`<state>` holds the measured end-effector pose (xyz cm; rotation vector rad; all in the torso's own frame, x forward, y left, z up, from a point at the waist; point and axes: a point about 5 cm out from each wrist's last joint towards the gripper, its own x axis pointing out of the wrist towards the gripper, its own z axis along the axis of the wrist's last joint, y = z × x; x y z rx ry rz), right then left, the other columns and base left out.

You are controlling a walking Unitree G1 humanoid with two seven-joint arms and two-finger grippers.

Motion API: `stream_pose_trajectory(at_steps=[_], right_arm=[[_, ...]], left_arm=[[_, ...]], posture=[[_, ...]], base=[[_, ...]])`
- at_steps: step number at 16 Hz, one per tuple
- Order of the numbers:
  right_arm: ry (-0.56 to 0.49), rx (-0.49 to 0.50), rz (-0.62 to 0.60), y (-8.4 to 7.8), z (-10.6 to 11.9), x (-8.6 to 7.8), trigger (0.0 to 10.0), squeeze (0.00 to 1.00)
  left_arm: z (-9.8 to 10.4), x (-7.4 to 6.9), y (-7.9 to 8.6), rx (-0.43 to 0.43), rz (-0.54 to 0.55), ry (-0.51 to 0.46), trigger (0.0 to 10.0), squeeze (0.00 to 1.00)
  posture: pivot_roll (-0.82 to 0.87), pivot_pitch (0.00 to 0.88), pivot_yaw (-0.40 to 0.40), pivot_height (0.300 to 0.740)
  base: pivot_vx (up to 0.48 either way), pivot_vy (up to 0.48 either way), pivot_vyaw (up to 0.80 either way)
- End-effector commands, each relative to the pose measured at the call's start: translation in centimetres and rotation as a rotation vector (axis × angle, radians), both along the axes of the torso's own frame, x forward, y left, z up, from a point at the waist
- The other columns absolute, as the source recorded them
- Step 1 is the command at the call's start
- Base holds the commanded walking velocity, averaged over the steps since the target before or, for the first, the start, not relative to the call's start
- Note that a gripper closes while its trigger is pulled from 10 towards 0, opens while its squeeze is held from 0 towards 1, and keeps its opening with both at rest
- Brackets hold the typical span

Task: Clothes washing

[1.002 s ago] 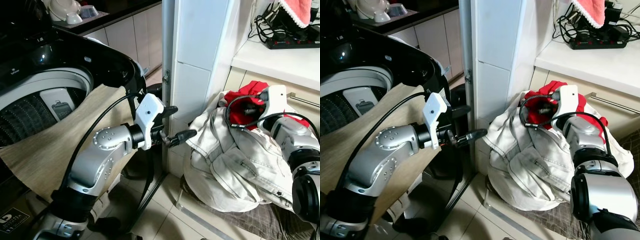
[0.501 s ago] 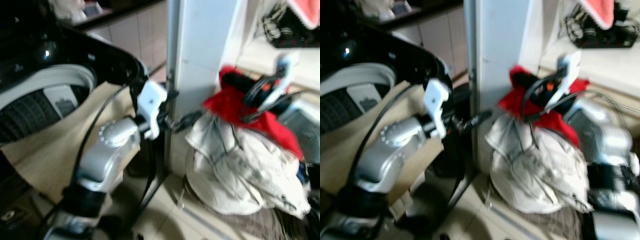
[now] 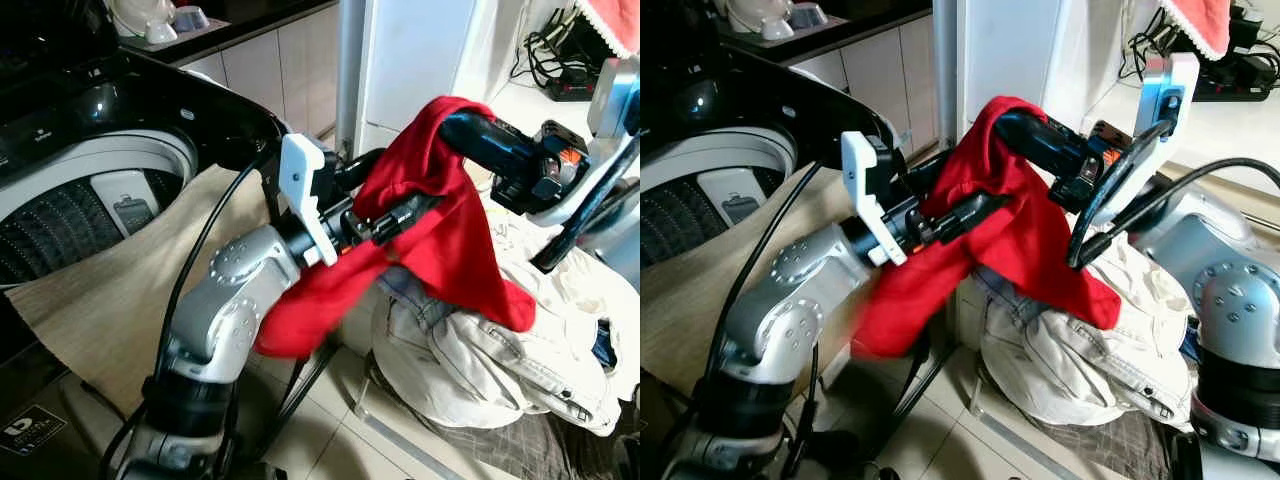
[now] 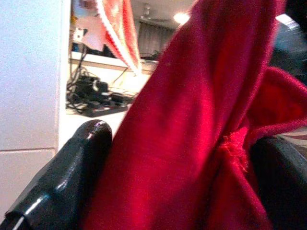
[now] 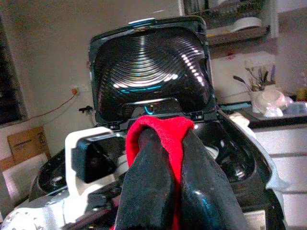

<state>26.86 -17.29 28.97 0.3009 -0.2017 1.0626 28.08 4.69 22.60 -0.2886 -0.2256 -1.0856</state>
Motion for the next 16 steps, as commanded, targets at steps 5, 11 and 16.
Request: stream_pose_trajectory(at_steps=[5, 11, 16], right_arm=[[-0.009, 0.010, -0.016, -0.2, 0.8, -0.4, 0.0, 0.00], [-0.012, -0.002, -0.015, 0.4, 1.2, -0.6, 0.0, 0.00], [0.004, -0.014, -0.021, 0.2, 0.7, -0.5, 0.0, 0.00]], left_arm=[[-1.2, -0.1, -0.8, 0.113, 0.010, -0.014, 0.0, 0.48], [-1.0, 0.5, -1.4, 0.087, 0.063, -0.011, 0.0, 0.00], [-1.0, 0.9, -1.0, 0.089, 0.089, -0.006, 0.0, 0.00]], posture=[[-0.12, 0.000, 0.041, 0.740], [-0.13, 0.000, 0.045, 0.740], [-0.12, 0.000, 0.041, 0.740]], base=[[0.000, 0.000, 0.00], [0.000, 0.000, 0.00], [0.000, 0.000, 0.00]])
